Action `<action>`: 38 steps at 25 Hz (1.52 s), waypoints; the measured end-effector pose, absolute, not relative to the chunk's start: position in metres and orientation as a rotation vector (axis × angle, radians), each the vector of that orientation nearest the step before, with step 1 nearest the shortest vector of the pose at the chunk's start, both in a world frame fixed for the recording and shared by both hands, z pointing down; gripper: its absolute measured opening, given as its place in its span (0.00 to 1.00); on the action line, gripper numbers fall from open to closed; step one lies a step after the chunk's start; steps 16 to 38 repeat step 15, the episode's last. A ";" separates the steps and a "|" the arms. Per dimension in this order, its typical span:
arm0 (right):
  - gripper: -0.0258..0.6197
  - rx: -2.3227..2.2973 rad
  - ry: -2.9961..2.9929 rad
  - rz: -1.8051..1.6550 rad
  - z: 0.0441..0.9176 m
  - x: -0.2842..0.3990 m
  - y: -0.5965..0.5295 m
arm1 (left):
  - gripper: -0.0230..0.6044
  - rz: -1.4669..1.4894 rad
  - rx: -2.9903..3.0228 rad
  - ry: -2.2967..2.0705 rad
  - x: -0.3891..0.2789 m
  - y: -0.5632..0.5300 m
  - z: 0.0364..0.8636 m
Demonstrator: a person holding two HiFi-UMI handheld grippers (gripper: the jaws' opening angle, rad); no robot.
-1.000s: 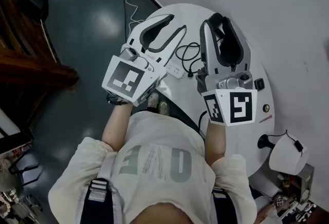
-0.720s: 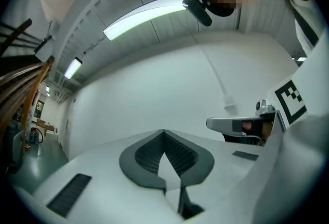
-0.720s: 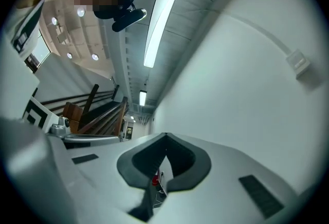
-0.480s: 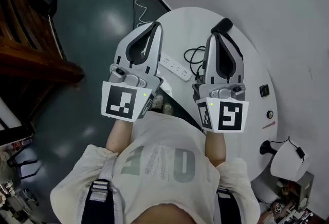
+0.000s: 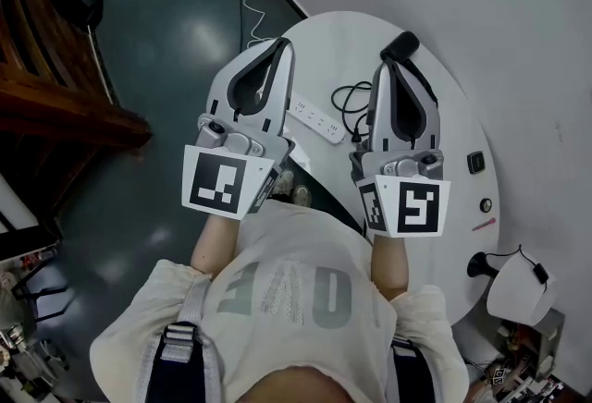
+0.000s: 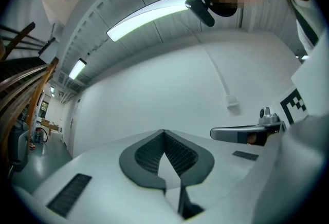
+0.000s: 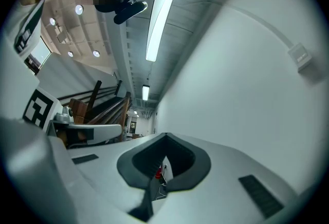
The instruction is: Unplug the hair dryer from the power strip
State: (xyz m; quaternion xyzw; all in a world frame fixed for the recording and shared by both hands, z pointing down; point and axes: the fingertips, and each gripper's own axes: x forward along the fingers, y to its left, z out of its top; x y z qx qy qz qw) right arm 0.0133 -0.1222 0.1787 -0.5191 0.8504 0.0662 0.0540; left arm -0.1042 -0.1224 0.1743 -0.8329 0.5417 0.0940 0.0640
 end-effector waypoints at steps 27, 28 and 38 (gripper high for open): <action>0.04 -1.579 2.594 0.207 0.181 0.019 -0.123 | 0.04 0.299 -2.522 1.622 -0.101 -0.121 0.170; 0.04 -1.579 2.594 0.207 0.181 0.019 -0.123 | 0.04 0.299 -2.522 1.622 -0.101 -0.121 0.170; 0.04 -1.579 2.594 0.207 0.181 0.019 -0.123 | 0.04 0.299 -2.522 1.622 -0.101 -0.121 0.170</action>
